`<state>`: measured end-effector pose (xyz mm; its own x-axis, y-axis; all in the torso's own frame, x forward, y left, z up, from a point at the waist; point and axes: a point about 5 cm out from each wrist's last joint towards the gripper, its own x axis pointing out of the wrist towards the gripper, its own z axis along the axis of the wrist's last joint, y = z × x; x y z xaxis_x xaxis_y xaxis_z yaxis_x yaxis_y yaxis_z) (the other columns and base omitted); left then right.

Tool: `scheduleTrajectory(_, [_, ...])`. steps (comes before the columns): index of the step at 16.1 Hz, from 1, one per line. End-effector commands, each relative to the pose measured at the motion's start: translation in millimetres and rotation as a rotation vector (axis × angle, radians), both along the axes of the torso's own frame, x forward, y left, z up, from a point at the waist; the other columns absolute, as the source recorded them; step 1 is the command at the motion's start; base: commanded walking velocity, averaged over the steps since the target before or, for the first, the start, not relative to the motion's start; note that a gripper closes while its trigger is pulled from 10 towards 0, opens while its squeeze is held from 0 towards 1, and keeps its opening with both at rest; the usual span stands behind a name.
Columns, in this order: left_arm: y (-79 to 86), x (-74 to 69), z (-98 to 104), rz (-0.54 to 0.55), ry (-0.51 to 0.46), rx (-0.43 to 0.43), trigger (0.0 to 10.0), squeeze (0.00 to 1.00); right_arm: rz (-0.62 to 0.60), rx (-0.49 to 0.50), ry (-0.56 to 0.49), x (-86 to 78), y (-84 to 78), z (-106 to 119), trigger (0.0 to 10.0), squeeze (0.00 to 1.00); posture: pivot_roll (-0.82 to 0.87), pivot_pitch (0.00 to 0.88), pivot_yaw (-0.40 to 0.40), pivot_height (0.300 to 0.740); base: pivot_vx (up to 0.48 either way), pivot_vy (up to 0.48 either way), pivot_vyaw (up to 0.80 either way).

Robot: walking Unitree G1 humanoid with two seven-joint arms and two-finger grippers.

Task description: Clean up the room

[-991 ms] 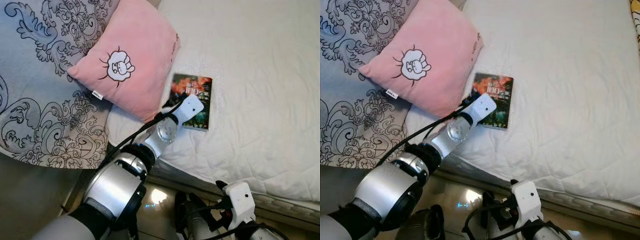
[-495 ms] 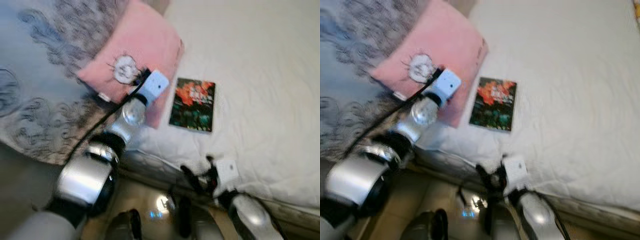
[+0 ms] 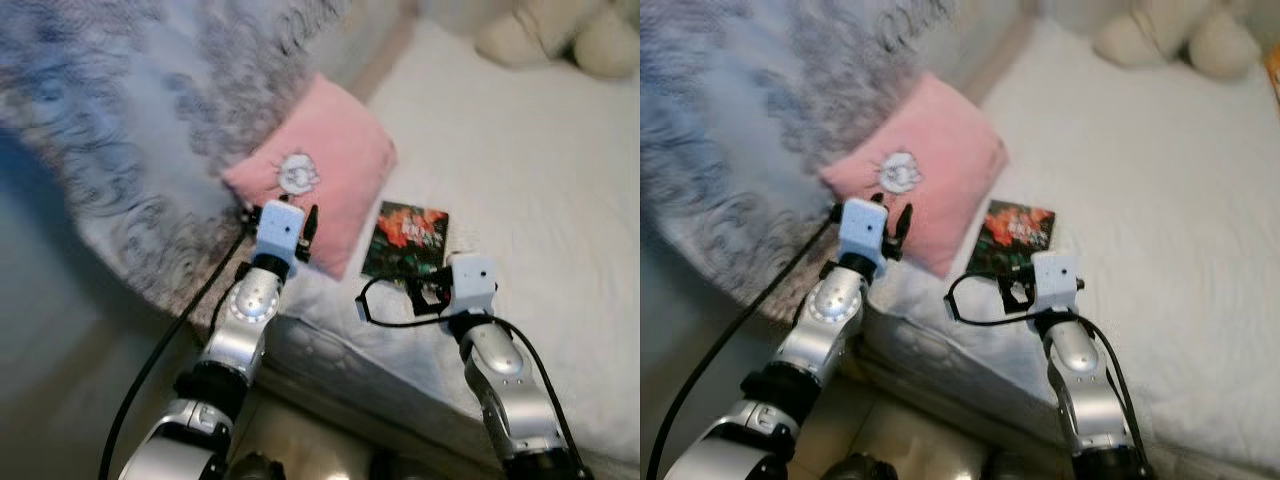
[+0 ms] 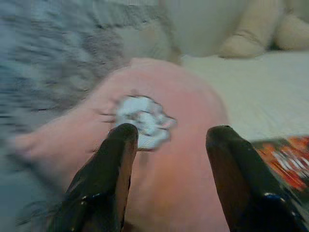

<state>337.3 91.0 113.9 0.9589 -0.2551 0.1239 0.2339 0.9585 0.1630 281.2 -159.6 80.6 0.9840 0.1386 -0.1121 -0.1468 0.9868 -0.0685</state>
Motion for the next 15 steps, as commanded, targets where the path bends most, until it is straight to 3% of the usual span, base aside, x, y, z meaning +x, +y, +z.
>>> scheduleTrajectory(1, [-3.9,0.4,1.4,-0.025,-0.009,0.0,10.0,0.0,-0.03,0.011,-0.023,3.8,-7.0,4.4,10.0,0.0,-0.02,0.0,0.029,0.74,0.0,-0.465,0.59])
scheduleTrajectory(2, [-4.3,-1.7,0.5,-0.047,0.002,0.016,10.0,0.0,-0.04,0.009,-0.026,3.6,-8.7,0.8,10.0,0.0,-0.03,0.0,0.028,0.74,0.0,-0.465,0.57])
scheduleTrajectory(4, [-3.8,-10.2,-12.1,-0.076,0.05,0.128,10.0,0.0,-0.06,-0.009,-0.014,0.1,-9.7,-8.2,10.0,0.0,-0.04,0.0,0.039,0.74,0.0,-0.232,0.0])
scheduleTrajectory(8, [0.6,-13.9,-21.9,-0.088,0.122,0.059,10.0,0.0,-0.058,0.004,-0.008,-2.4,-5.4,-13.3,10.0,0.0,-0.06,0.0,0.048,0.74,0.0,0.12,-0.76])
scheduleTrajectory(11, [-3.3,-8.8,-20.2,-0.095,0.101,0.144,10.0,0.0,-0.063,0.017,-0.016,2.2,-0.2,-15.1,10.0,0.0,-0.06,0.0,0.058,0.74,0.0,0.117,-0.74])
scheduleTrajectory(15, [16.9,-17.3,-36.4,0.012,0.2,0.029,10.0,0.0,-0.056,0.018,-0.033,2.5,3.0,-16.1,10.0,0.0,-0.05,0.0,0.058,0.74,0.0,-0.114,-0.18])
